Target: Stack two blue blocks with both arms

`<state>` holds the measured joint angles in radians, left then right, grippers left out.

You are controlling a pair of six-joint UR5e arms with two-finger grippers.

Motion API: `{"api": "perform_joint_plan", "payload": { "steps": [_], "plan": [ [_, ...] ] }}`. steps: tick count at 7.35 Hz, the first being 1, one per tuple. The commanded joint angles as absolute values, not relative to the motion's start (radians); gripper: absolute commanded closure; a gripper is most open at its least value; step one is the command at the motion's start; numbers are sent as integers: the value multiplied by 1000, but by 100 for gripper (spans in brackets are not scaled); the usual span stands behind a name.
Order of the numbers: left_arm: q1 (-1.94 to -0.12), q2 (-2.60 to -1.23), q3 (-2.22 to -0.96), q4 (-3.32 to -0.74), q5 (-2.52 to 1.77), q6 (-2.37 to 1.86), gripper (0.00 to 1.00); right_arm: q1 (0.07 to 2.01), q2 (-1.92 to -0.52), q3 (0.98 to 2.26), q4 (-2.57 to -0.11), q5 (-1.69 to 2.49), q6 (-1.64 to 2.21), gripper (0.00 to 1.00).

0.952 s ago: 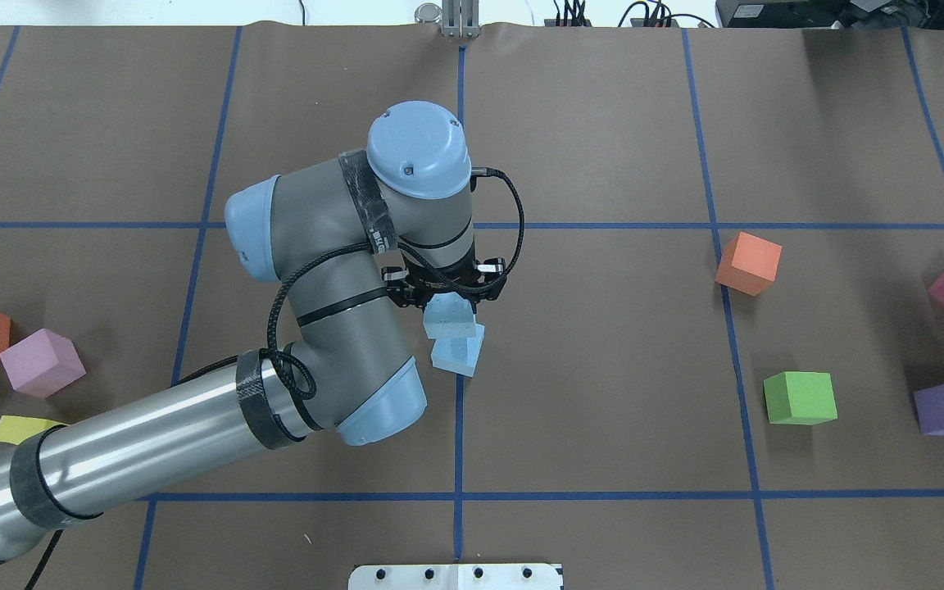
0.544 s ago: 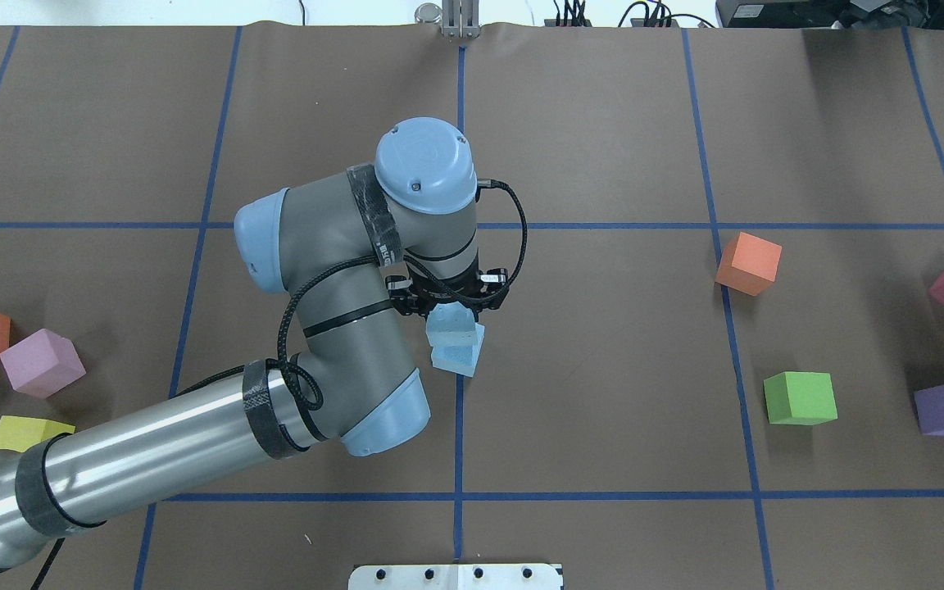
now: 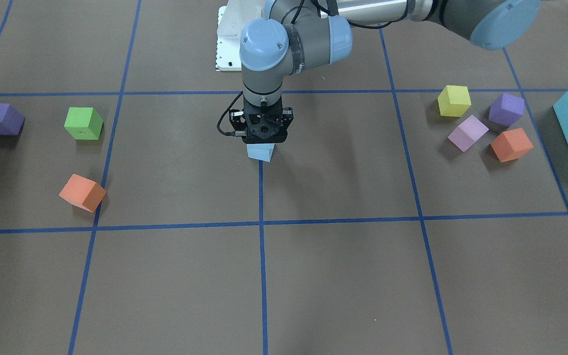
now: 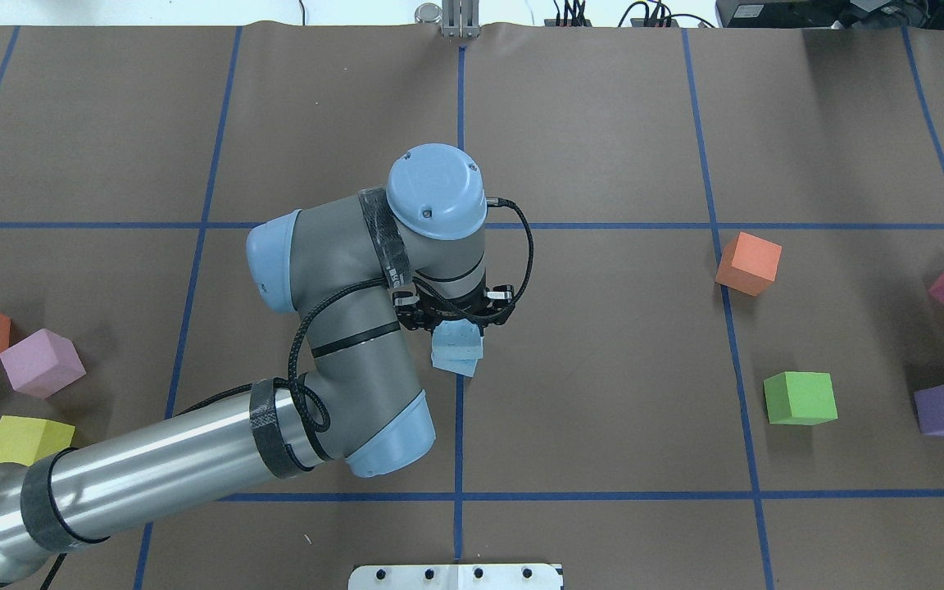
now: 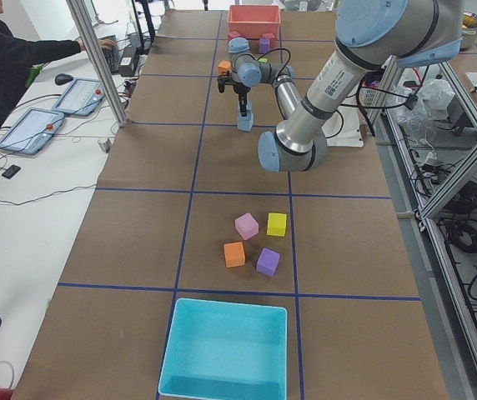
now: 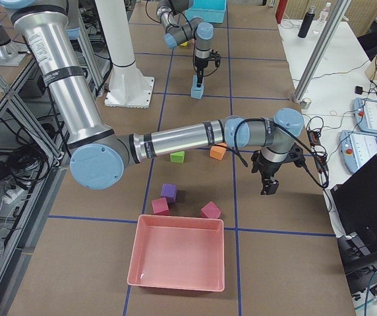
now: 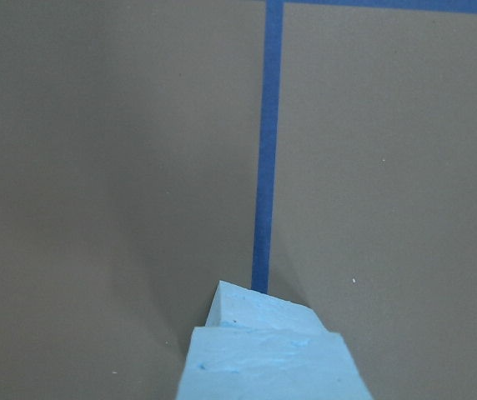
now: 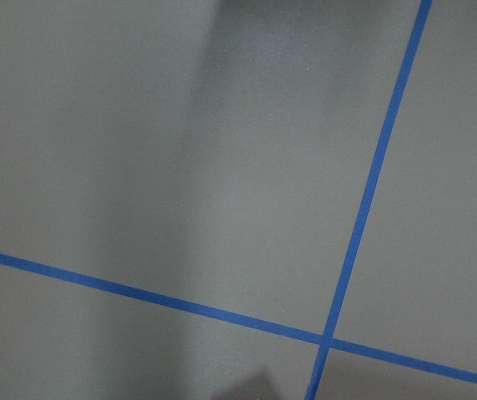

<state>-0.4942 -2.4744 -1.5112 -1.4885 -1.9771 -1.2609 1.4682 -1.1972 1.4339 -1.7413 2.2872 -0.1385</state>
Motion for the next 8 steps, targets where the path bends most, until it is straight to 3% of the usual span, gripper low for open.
{"api": "perform_joint_plan", "payload": {
  "steps": [1, 4, 6, 8],
  "plan": [
    [-495, -2473, -1519, -1488, -1976, -1255, 2, 1468, -1198, 1433, -1741, 2287, -137, 0],
    [-552, -2448, -1612, -1476, -1989, -1217, 2, 1467, -1203, 1433, -1738, 2287, -137, 0],
    [-622, -2383, -1748, -1465, -2037, -1201, 2, 1466, -1206, 1433, -1735, 2286, -137, 0],
    [-856, -2260, -1927, -1319, -2197, -936, 2, 1468, -1207, 1433, -1741, 2286, -137, 0]
  ]
}}
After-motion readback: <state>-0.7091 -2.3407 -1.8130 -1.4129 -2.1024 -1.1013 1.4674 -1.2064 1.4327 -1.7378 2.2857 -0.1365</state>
